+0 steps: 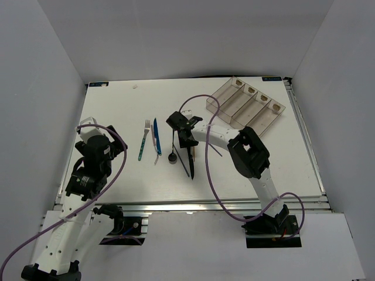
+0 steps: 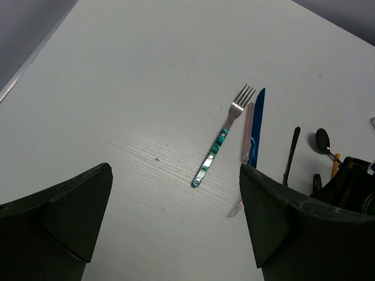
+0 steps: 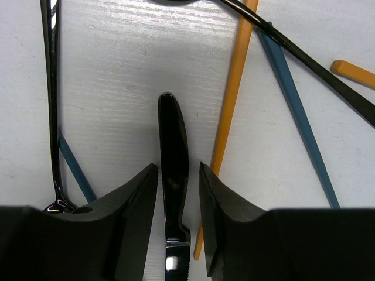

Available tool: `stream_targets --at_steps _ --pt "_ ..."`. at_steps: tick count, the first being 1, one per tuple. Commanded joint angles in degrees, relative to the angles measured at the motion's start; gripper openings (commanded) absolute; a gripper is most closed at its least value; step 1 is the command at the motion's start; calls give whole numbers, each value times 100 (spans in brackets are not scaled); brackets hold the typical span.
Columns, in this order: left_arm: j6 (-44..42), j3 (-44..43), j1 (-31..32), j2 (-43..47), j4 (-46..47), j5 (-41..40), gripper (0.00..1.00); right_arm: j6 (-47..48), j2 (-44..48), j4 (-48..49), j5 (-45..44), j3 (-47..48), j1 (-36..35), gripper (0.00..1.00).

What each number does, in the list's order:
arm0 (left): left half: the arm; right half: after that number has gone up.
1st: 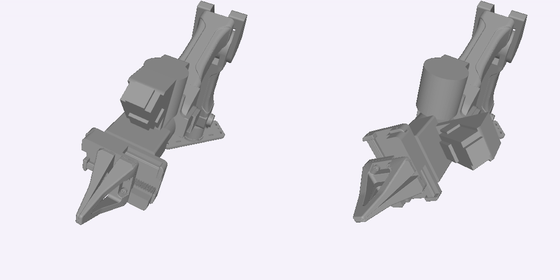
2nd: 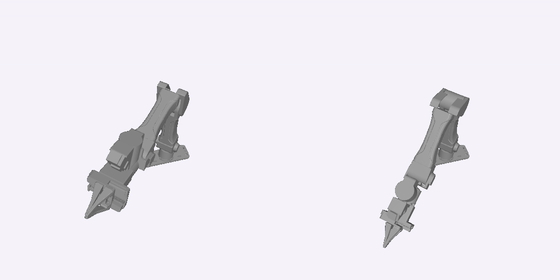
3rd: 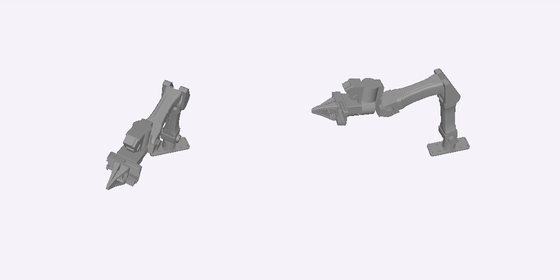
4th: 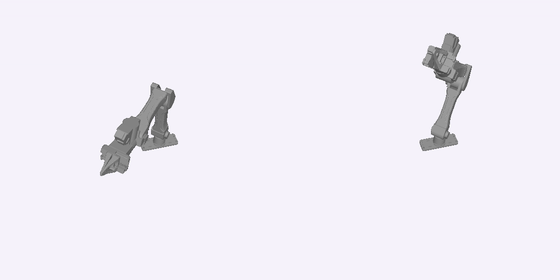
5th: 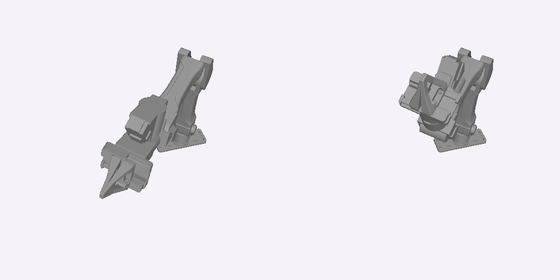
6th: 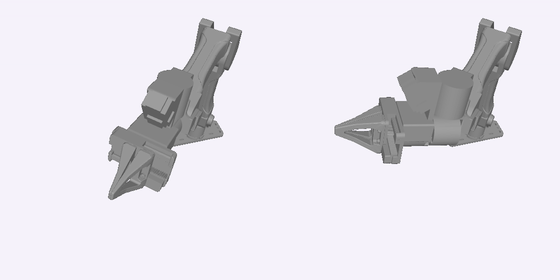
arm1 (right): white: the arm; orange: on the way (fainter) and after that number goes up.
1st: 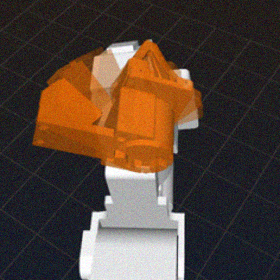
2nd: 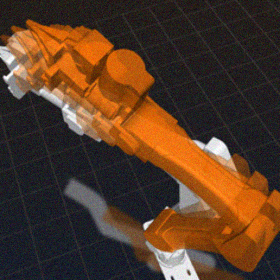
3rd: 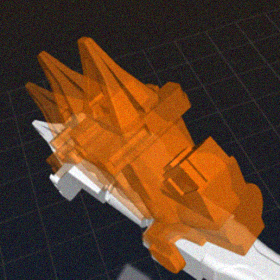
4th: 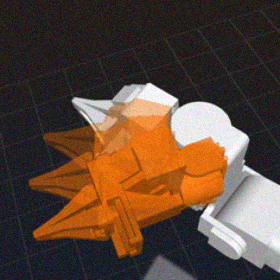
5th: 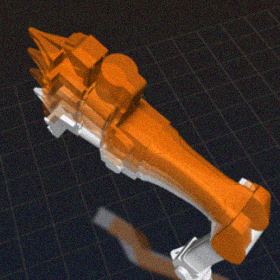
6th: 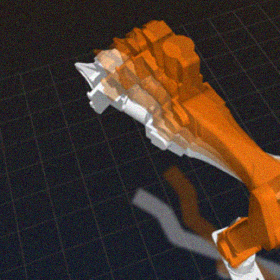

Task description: Sort the eating utensils into containers

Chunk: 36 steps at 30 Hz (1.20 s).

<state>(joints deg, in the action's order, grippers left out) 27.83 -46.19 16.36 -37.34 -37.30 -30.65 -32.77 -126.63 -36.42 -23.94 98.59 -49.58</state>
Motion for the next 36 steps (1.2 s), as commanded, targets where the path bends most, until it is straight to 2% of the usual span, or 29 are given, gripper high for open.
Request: stream_targets --at_steps 1,8,21,28,32,36 --pt "-59 40 34 25 74 42 98 -80 -152 -190 -75 21 -25 40" --pt "-50 40 43 34 65 16 98 -1 -397 -435 91 108 -8 40" --pt "-6 40 60 87 30 -99 98 280 -881 -805 1111 -68 89 38" --pt "11 32 69 131 12 -134 98 219 -1066 -1209 672 108 107 34" --pt "11 40 69 122 12 -151 98 333 -1153 -1156 926 82 133 24" --pt "29 32 78 122 -5 -178 98 474 -1268 -1157 1199 82 160 5"
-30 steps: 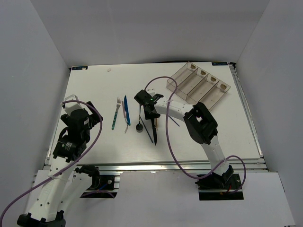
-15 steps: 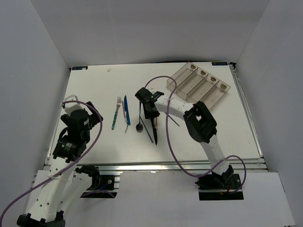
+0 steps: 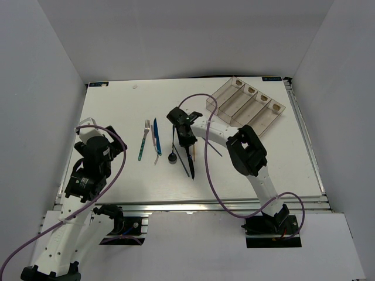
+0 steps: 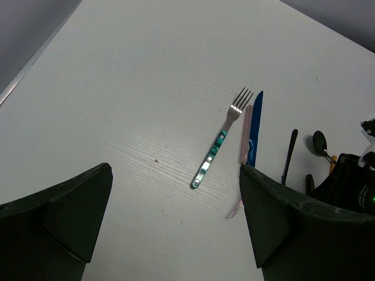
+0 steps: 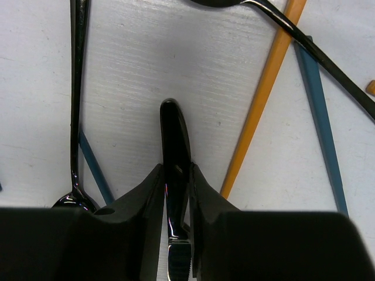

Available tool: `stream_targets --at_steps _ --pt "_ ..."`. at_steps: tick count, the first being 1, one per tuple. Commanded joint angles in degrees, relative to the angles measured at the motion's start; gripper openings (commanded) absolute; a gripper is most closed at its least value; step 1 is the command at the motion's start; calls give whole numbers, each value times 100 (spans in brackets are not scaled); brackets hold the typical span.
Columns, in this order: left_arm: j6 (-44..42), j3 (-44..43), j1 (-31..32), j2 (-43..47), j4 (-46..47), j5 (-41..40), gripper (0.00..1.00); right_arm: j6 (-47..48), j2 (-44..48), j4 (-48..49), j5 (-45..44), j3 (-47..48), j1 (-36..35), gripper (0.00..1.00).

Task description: Sort the eating utensils into containers

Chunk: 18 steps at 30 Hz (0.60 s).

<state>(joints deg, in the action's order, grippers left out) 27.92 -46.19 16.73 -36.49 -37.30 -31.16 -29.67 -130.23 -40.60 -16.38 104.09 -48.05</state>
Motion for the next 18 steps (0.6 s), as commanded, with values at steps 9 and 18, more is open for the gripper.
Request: stream_targets --at_steps 9,18 --pt "-94 5 41 37 91 136 98 172 -4 -238 435 -662 15 0" --pt "29 -48 32 -139 414 1347 98 155 744 122 285 -654 24 0"
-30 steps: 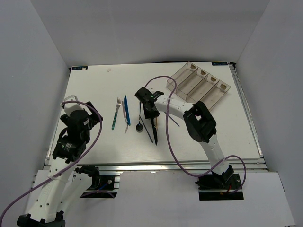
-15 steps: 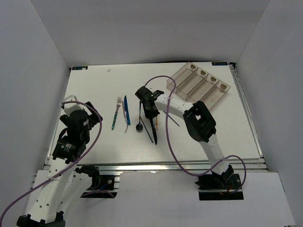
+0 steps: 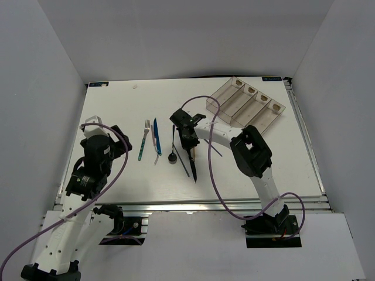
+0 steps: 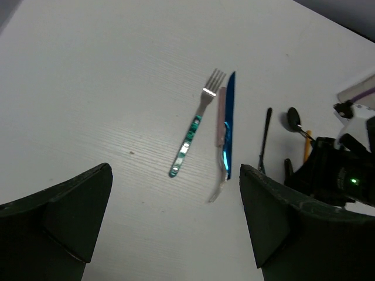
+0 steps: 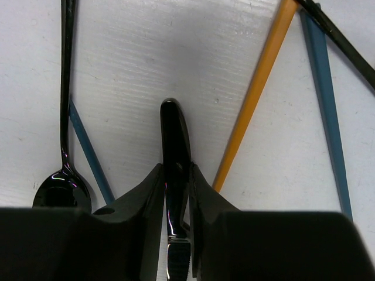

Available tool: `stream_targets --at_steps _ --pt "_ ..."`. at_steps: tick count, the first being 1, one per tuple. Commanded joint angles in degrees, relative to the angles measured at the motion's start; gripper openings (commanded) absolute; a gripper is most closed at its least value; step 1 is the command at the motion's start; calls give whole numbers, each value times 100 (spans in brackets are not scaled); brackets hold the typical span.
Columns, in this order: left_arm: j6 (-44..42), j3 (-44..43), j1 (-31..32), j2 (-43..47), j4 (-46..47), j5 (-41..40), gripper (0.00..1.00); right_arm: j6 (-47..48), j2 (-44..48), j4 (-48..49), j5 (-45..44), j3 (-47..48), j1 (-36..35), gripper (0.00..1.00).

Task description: Sort the eating utensils into containers

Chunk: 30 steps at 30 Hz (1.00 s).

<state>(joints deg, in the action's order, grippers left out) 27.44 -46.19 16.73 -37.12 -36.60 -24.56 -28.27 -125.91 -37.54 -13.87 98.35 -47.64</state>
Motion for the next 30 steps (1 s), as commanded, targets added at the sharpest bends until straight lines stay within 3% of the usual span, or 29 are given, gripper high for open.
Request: stream_targets --at_steps 1,6,15,23,30 --pt "216 100 32 -137 486 959 98 15 347 -184 16 -79 -9 0" --pt "875 883 32 -208 1881 2866 98 32 532 -201 86 -8 53 0" --pt "1693 2158 128 -102 3842 3940 98 85 1015 -122 174 44 79 0" --pt "1748 2870 637 -383 5188 3959 96 32 1304 -43 297 -34 88 0" --pt "976 2906 2042 -1296 5989 3160 93 -12 1920 1 455 -35 88 0"
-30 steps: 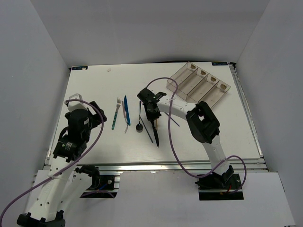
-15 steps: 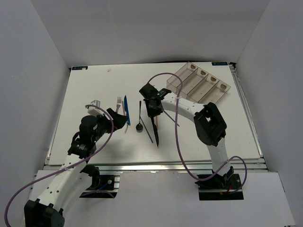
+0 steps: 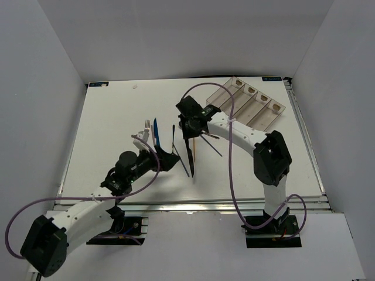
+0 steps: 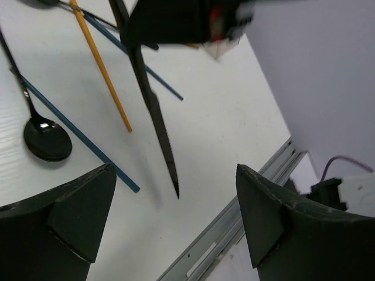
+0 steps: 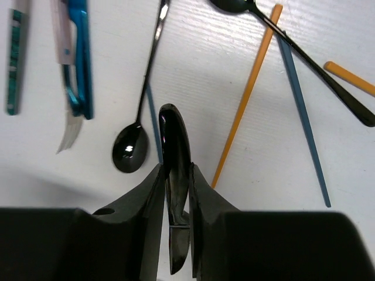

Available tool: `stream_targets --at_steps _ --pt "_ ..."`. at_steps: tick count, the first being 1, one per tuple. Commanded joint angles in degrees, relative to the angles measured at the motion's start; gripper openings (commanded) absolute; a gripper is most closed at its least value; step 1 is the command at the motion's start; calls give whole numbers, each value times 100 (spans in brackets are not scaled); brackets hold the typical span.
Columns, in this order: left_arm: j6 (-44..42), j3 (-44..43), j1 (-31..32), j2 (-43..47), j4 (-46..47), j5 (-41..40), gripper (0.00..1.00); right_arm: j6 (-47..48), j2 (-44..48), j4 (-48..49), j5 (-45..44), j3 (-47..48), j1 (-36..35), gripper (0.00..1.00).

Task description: Sort the eating utensils into containers

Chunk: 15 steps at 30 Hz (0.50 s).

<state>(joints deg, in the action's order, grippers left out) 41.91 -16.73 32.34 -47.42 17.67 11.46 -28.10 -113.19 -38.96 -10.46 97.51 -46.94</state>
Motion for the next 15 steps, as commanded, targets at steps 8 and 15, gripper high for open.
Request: stream_targets --at_steps 8,15 --pt "-763 -550 1029 -1207 746 -1366 89 41 1228 82 202 -92 18 0" --pt "-790 -673 1055 -1673 1414 -955 87 129 1642 503 764 -583 18 0"
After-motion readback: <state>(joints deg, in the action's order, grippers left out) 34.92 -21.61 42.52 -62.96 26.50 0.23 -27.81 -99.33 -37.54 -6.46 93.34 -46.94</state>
